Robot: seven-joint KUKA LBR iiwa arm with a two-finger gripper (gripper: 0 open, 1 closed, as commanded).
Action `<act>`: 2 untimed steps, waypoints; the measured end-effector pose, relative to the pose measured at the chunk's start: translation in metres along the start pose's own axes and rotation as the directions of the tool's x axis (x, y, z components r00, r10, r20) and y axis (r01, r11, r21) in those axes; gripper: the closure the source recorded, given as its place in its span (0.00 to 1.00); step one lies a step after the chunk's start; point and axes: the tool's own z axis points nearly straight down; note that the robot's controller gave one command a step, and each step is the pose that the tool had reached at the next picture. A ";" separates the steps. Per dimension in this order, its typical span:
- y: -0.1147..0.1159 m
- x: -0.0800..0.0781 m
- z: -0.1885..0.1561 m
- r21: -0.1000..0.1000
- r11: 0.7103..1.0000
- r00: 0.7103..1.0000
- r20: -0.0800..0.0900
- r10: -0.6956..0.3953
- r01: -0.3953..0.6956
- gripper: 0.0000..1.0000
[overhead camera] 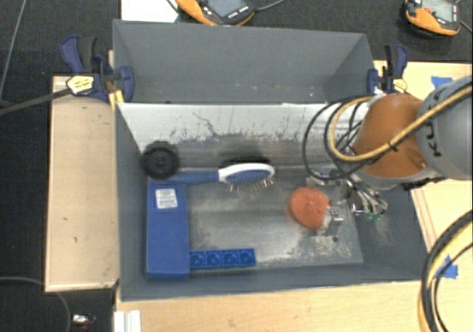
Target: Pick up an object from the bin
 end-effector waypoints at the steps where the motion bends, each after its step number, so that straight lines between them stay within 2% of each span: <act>1: 0.021 0.019 0.000 0.006 0.946 0.946 -0.004 0.323 -0.323 1.00; 2: 0.021 0.019 0.000 0.006 0.947 0.947 -0.004 0.322 -0.322 1.00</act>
Offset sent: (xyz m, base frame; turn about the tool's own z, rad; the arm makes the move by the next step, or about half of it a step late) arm 0.0000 0.0000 0.0000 0.0000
